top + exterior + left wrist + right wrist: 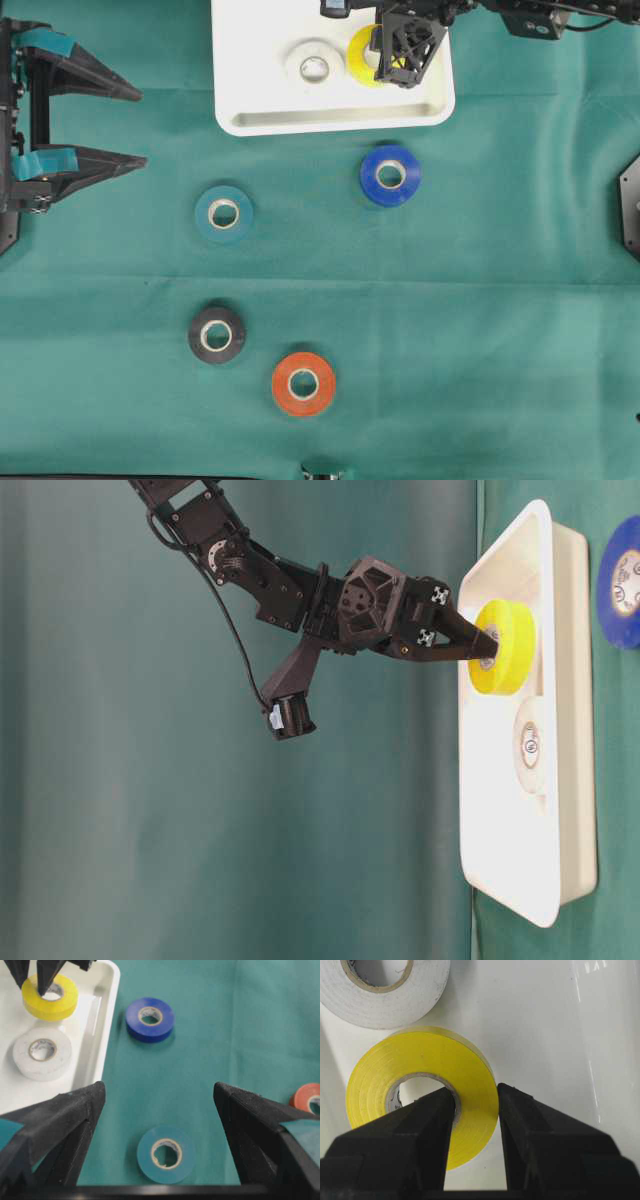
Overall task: Pick up the tape from a random location and place it into the white case.
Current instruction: 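Lower the yellow roll into the tray beside the white roll, open right gripper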
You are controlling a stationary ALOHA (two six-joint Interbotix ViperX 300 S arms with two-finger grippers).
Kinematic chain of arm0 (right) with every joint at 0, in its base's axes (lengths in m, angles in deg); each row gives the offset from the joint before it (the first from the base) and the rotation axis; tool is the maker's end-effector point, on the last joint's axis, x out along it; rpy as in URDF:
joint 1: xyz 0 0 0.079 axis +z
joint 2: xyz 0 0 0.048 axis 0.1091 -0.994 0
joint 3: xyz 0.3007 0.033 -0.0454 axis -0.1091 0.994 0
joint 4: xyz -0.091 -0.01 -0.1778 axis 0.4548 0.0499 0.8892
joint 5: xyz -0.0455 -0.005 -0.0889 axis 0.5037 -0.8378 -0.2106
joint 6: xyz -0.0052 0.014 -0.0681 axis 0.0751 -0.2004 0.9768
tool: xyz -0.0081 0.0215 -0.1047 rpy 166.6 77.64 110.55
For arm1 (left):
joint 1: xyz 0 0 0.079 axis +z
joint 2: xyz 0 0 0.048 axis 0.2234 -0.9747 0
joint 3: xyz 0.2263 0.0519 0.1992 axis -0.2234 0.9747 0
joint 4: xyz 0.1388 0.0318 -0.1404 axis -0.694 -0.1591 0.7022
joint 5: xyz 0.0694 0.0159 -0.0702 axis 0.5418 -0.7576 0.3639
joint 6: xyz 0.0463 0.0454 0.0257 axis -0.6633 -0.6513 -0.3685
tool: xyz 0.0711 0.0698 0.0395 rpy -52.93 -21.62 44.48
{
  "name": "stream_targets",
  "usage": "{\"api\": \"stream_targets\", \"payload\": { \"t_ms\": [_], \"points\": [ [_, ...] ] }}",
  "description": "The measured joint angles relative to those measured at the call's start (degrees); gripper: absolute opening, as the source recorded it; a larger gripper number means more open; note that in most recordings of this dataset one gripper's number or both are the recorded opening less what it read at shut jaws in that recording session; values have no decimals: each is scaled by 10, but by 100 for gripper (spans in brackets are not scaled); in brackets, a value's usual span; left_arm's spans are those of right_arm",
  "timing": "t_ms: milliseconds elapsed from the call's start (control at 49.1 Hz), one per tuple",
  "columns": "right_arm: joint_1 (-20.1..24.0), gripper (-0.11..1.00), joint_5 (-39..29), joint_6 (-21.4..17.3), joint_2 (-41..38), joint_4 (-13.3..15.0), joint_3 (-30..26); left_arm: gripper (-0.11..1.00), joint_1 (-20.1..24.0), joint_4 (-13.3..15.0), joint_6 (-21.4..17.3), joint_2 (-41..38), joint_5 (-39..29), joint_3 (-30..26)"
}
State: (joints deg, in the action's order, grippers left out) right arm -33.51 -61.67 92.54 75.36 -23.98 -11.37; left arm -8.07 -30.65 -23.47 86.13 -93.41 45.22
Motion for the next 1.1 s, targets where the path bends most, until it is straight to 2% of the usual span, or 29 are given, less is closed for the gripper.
{"api": "stream_targets", "payload": {
  "t_ms": [489,530,672,754,876,1100],
  "points": [
    [-1,29,-2,-2,0,-1,0,99,0,0,0,0,0,0],
    [-1,34,-2,-4,0,0,0,99,0,0,0,0,0,0],
    [-1,77,-4,-5,0,1,0,99,0,0,0,0,0,0],
    [-2,91,-4,-5,1,4,0,99,0,0,0,0,0,0],
    [-2,85,-4,-6,0,7,0,99,0,0,0,0,0,0],
    [-2,87,-18,-6,4,8,-3,99,0,0,0,0,-1,-1]
  ]
}}
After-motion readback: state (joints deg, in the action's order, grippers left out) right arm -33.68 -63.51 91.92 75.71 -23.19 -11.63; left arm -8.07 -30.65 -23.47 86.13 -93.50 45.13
